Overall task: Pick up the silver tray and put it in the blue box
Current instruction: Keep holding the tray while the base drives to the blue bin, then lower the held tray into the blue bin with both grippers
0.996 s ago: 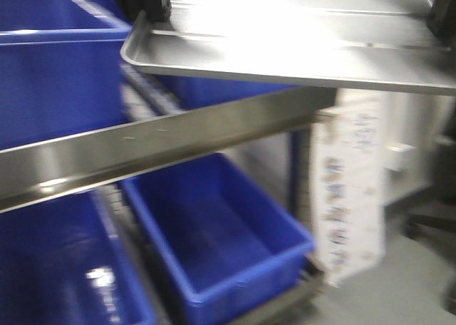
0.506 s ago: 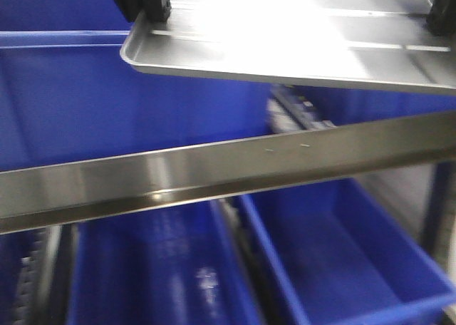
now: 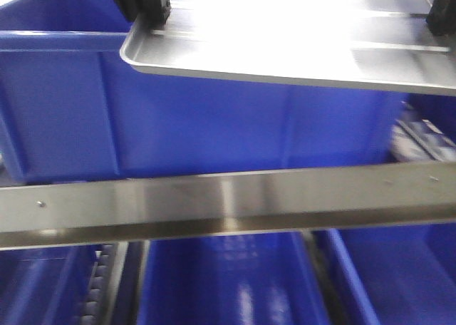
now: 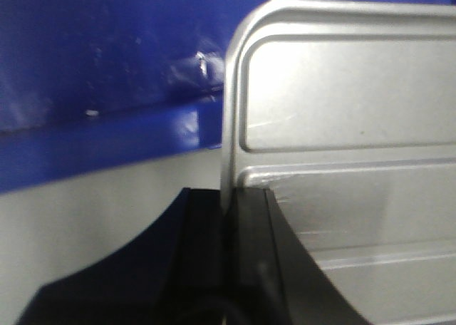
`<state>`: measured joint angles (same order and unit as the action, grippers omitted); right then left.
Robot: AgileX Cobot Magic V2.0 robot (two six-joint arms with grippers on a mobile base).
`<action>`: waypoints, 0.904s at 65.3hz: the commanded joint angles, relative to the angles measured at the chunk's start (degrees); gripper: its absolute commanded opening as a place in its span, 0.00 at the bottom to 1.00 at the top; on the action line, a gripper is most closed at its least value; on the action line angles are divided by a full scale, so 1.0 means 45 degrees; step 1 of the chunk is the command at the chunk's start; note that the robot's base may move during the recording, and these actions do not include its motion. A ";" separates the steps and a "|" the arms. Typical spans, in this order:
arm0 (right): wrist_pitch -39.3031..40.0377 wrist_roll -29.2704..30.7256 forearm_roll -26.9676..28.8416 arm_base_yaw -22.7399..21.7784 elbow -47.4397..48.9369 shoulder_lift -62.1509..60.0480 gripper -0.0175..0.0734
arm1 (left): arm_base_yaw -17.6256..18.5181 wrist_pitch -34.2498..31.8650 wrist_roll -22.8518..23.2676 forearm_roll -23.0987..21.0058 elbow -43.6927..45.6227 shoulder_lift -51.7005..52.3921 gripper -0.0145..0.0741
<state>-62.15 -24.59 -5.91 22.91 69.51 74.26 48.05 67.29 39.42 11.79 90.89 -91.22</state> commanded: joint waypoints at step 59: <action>0.0000 0.0314 -0.0736 -0.0016 0.0434 -0.0354 0.26 | -0.0072 -0.0094 0.0032 0.0721 0.0444 0.0527 0.05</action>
<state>-62.72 -24.70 -5.91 22.91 69.64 74.26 48.05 67.39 39.63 11.41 90.98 -91.22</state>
